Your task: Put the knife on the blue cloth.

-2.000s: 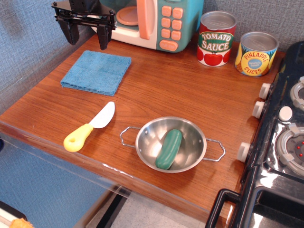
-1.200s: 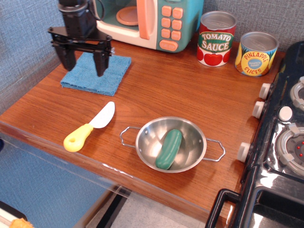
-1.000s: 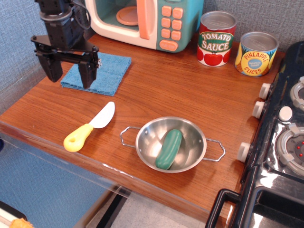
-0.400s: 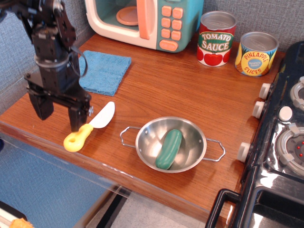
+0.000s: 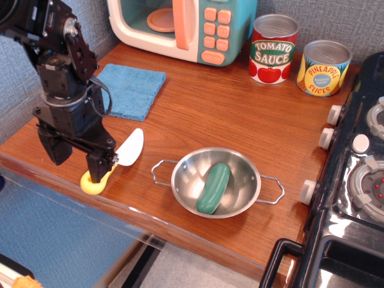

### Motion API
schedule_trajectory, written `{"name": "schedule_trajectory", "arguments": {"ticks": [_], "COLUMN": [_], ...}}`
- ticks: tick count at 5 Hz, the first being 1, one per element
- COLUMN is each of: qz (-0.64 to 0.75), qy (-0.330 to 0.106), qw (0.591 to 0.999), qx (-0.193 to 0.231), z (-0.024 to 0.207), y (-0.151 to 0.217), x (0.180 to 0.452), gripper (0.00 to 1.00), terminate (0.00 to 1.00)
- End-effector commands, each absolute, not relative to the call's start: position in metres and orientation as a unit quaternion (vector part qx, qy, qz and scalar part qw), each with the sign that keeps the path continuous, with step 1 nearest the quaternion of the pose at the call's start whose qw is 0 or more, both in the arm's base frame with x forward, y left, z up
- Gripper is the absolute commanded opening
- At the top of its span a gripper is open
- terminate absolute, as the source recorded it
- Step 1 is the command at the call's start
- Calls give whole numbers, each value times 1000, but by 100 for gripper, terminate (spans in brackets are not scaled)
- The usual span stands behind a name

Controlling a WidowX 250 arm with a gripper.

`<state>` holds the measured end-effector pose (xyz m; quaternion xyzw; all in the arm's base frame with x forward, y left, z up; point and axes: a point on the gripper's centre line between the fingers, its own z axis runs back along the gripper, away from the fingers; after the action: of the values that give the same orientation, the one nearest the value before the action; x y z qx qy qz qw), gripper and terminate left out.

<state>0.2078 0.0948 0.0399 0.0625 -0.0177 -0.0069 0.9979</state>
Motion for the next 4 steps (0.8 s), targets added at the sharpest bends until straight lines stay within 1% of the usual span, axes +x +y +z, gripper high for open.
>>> {"name": "schedule_trajectory", "arguments": {"ticks": [1,4], "qz": [11,17], "qy": [-15,0], "qw": [997,995], "qx": [81,96], "z": [35,23], "y": [108,109], "x": [212,217], "gripper": [100,100], "terminate": [0,0]}}
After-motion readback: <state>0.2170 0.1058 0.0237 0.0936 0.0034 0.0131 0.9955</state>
